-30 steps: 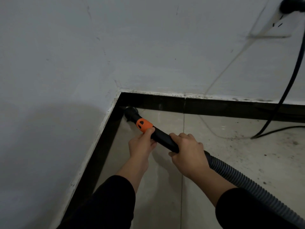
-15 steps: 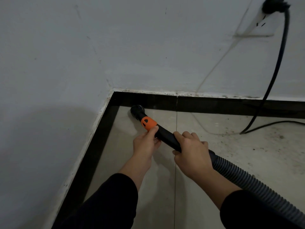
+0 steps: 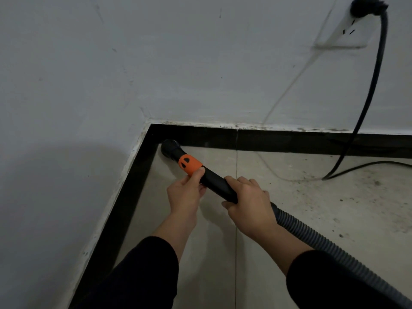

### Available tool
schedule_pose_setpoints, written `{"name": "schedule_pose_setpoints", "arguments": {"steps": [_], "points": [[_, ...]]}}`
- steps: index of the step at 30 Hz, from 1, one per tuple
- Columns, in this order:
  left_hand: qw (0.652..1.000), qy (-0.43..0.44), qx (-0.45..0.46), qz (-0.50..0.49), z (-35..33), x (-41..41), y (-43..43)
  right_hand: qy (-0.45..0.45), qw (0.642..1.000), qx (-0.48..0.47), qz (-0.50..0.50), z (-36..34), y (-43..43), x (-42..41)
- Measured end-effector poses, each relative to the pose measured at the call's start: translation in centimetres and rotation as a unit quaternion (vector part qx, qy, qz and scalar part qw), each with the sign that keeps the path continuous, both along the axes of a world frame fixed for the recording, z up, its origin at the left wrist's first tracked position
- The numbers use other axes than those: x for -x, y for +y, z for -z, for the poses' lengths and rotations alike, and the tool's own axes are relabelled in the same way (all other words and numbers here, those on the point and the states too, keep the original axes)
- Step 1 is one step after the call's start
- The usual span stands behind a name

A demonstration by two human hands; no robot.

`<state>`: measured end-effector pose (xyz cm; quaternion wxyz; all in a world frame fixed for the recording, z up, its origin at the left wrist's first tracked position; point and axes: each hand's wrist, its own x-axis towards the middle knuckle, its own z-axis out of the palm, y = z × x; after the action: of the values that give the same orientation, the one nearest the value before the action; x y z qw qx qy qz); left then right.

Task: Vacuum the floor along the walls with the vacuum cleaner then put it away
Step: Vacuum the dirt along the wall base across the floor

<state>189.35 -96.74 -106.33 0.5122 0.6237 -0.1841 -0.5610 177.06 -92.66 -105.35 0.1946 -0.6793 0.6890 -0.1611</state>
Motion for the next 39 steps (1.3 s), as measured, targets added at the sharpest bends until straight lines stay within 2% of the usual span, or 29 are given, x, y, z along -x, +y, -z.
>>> {"name": "schedule_pose_setpoints", "arguments": {"steps": [7, 16, 25, 31, 39], "points": [[1.0, 0.017, -0.004, -0.013, 1.0, -2.4, -1.5, -0.026, 1.0, -0.014, 0.001, 0.8, -1.7, -2.8], [0.999, 0.021, -0.012, -0.022, 1.6, -2.0, -1.9, -0.021, 0.999, -0.044, 0.005, 0.9, -2.0, -2.5], [0.999, 0.03, -0.02, -0.033, 0.5, -1.7, -1.5, 0.019, 0.999, -0.027, 0.0, -0.3, -1.6, -2.4], [0.998, 0.06, -0.028, 0.002, -0.2, 0.2, -0.7, 0.057, 0.998, -0.008, 0.012, -0.9, -0.2, -0.7], [0.997, 0.054, -0.038, 0.042, -0.8, 2.7, 0.6, 0.086, 0.996, -0.003, 0.039, -1.6, 1.8, 1.5]]}}
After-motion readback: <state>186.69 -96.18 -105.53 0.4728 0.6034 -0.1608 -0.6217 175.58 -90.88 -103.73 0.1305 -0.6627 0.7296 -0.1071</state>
